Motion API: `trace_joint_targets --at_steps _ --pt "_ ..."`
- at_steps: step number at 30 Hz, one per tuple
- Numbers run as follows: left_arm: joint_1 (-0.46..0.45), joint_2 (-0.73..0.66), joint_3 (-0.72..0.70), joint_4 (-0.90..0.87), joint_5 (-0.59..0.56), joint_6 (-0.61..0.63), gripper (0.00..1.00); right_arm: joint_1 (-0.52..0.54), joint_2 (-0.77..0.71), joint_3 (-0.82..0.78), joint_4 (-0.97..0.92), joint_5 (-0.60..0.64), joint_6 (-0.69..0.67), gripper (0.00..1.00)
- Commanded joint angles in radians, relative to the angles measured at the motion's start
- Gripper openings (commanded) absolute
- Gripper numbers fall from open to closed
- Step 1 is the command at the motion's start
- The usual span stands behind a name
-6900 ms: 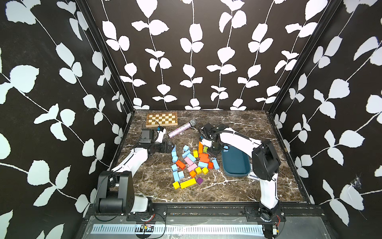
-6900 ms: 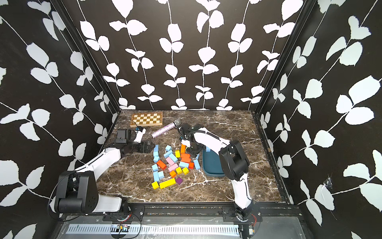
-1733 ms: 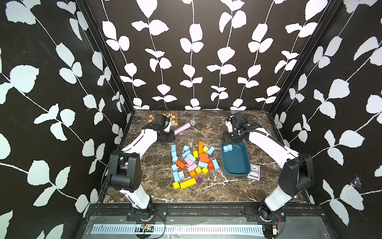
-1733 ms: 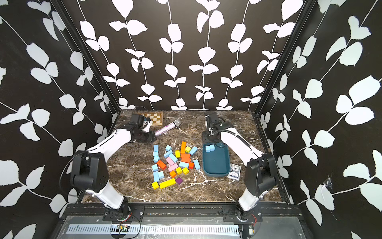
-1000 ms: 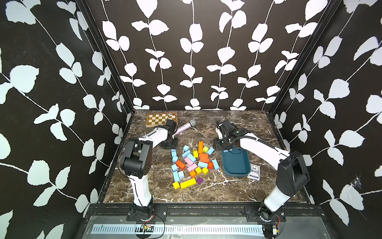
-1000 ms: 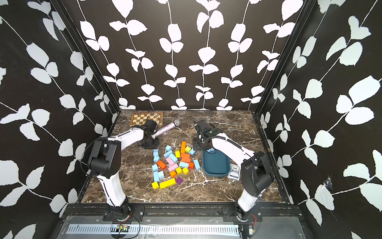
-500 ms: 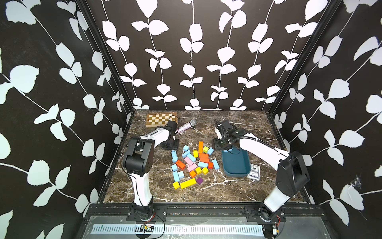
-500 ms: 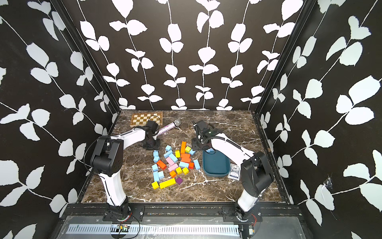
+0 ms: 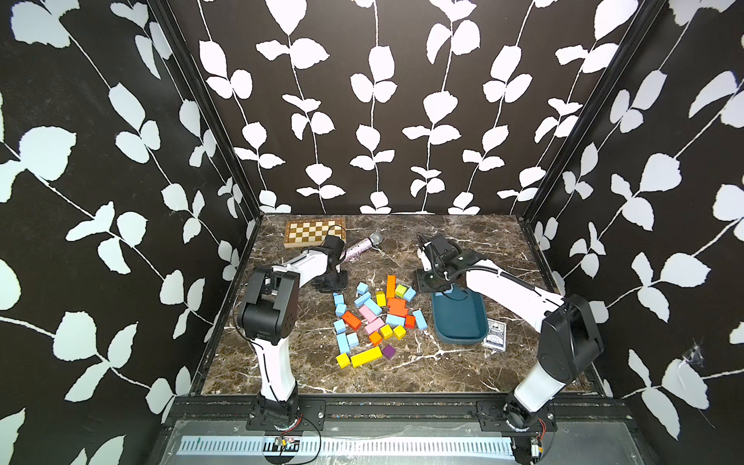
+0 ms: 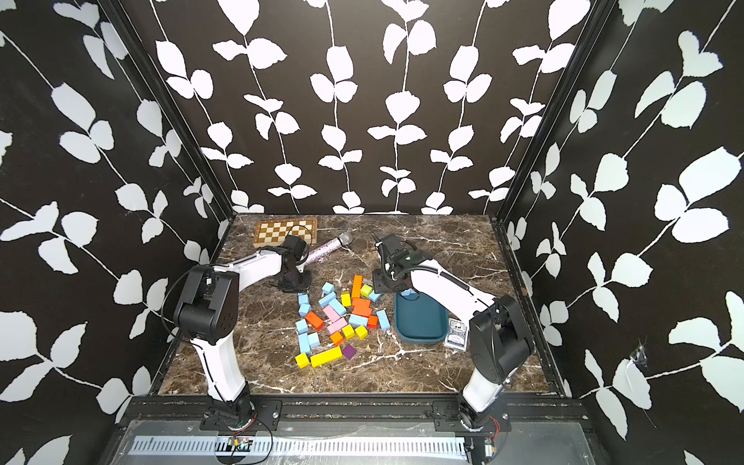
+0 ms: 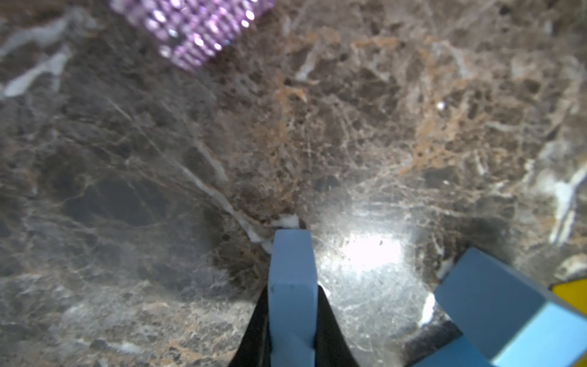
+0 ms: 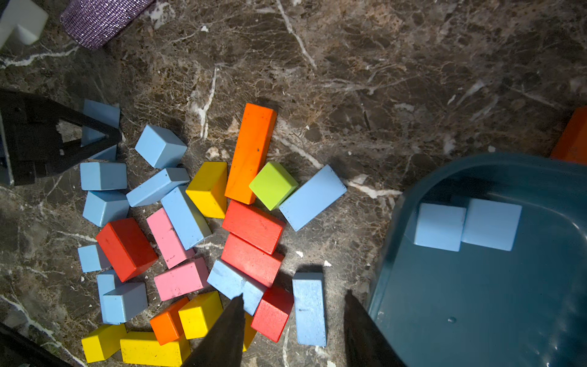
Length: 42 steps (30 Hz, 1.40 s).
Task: Pick out the blue building blocks
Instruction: Pick up the building block from the center of the board.
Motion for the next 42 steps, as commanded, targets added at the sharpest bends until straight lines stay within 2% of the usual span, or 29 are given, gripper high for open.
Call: trace_joint_targets --at_steps 1,3,6,10,13,16,20,23,28,32,35,42 --pt "-0.004 -0.076 -0.018 -0.008 0.062 0.029 0.09 0.011 -0.042 0.011 0.037 0.008 -0.001 0.48" --pt "-0.004 -0.117 -0.028 0.012 0.125 0.061 0.00 0.012 -0.059 -0.001 0.084 -0.005 -0.017 0.48" --pt "-0.005 -0.198 -0.052 0.055 0.303 0.136 0.00 0.012 -0.107 -0.041 0.192 -0.025 -0.050 0.48" --pt "0.000 -0.304 -0.064 0.066 0.631 0.281 0.00 0.012 -0.170 -0.085 0.352 -0.059 -0.114 0.48" --pt "0.000 -0.391 -0.088 0.084 0.769 0.381 0.00 0.012 -0.218 -0.115 0.465 -0.150 -0.189 0.48" --pt "0.001 -0.487 -0.146 0.173 0.955 0.465 0.00 0.011 -0.267 -0.160 0.591 -0.261 -0.257 0.49" --pt "0.000 -0.588 -0.241 0.371 1.151 0.470 0.00 0.008 -0.294 -0.202 0.723 -0.404 -0.286 0.49" --pt "-0.001 -0.629 -0.281 0.442 1.209 0.474 0.00 0.008 -0.284 -0.204 0.800 -0.535 -0.283 0.49" --pt "-0.003 -0.658 -0.302 0.425 1.285 0.538 0.00 0.009 -0.268 -0.236 0.974 -0.730 -0.283 0.45" --pt "-0.006 -0.667 -0.311 0.440 1.295 0.545 0.00 0.018 -0.240 -0.211 0.992 -0.843 -0.280 0.44" --pt "-0.006 -0.670 -0.312 0.445 1.302 0.547 0.00 0.031 -0.218 -0.195 0.990 -0.900 -0.285 0.44" --pt "-0.010 -0.674 -0.315 0.448 1.308 0.549 0.00 0.050 -0.170 -0.138 0.898 -0.940 -0.317 0.44"
